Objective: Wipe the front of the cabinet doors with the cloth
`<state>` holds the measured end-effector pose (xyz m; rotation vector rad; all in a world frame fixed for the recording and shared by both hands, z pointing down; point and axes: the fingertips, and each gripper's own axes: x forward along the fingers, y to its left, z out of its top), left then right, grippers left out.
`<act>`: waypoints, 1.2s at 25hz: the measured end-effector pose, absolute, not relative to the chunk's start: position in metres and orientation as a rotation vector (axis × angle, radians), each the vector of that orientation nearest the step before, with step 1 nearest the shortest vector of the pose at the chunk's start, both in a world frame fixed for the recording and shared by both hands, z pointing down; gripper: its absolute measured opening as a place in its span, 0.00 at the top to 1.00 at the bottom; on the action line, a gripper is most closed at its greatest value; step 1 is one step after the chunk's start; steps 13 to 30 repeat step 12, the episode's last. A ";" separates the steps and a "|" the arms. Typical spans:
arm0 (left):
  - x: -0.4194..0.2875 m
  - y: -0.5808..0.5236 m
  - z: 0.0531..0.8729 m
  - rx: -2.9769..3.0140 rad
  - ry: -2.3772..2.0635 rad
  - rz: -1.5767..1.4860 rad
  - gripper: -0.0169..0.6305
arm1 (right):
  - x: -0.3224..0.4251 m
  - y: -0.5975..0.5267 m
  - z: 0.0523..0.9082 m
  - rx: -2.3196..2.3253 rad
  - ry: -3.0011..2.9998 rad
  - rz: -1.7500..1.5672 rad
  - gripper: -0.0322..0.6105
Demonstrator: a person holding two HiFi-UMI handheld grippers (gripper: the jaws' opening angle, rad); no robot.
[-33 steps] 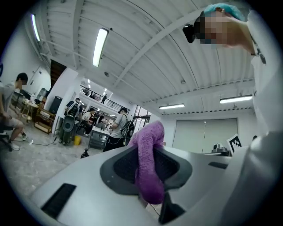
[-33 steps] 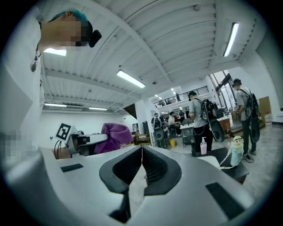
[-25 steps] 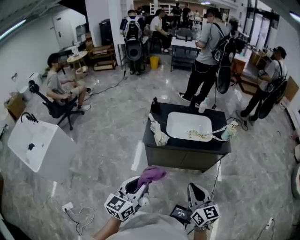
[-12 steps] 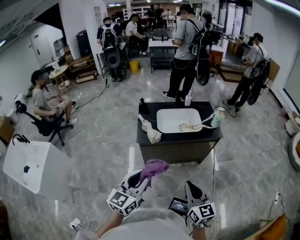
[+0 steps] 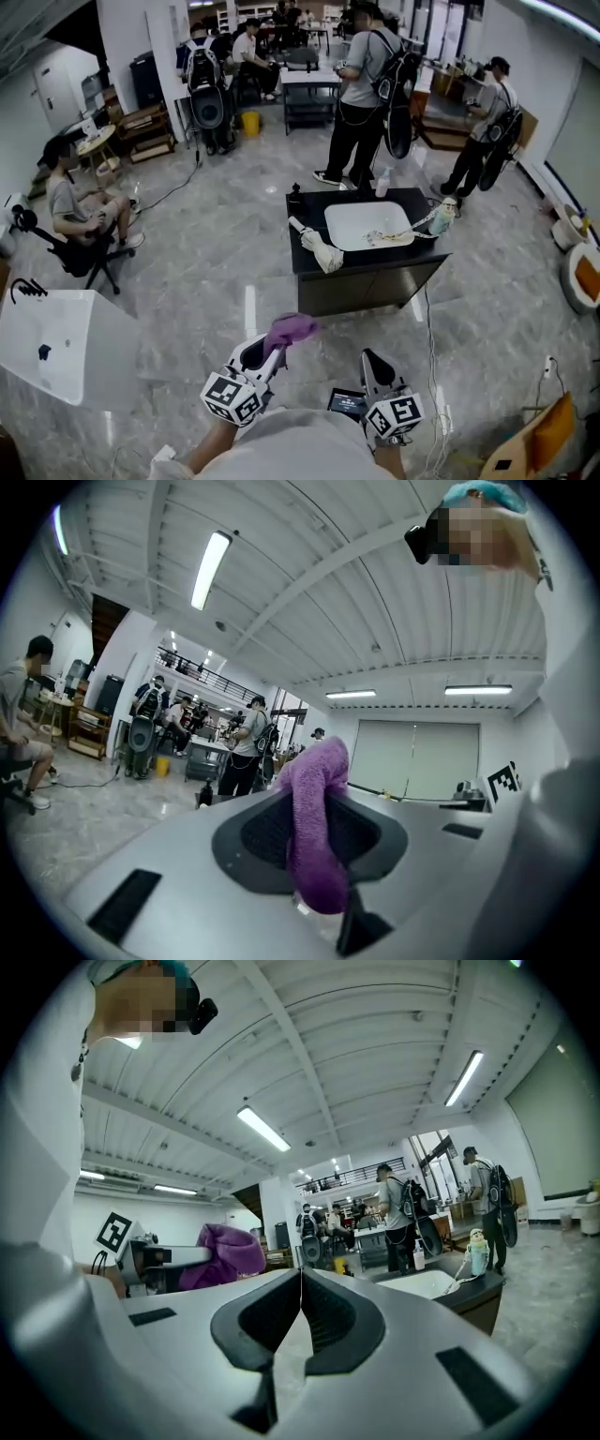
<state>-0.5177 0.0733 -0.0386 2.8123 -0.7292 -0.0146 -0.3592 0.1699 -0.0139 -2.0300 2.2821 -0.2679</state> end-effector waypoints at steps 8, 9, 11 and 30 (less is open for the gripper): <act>-0.559 0.073 -0.023 2.787 -0.624 -0.012 0.84 | -0.418 0.172 -0.014 -2.099 2.254 -0.307 0.91; -0.561 0.073 -0.024 2.791 -0.616 -0.014 0.84 | -0.422 0.173 -0.013 -2.105 2.259 -0.315 0.91; -0.565 0.072 -0.027 2.799 -0.611 -0.020 0.84 | -0.428 0.174 -0.012 -2.116 2.273 -0.328 0.91; -0.568 0.071 -0.028 2.803 -0.610 -0.024 0.84 | -0.431 0.174 -0.011 -2.120 2.279 -0.334 0.91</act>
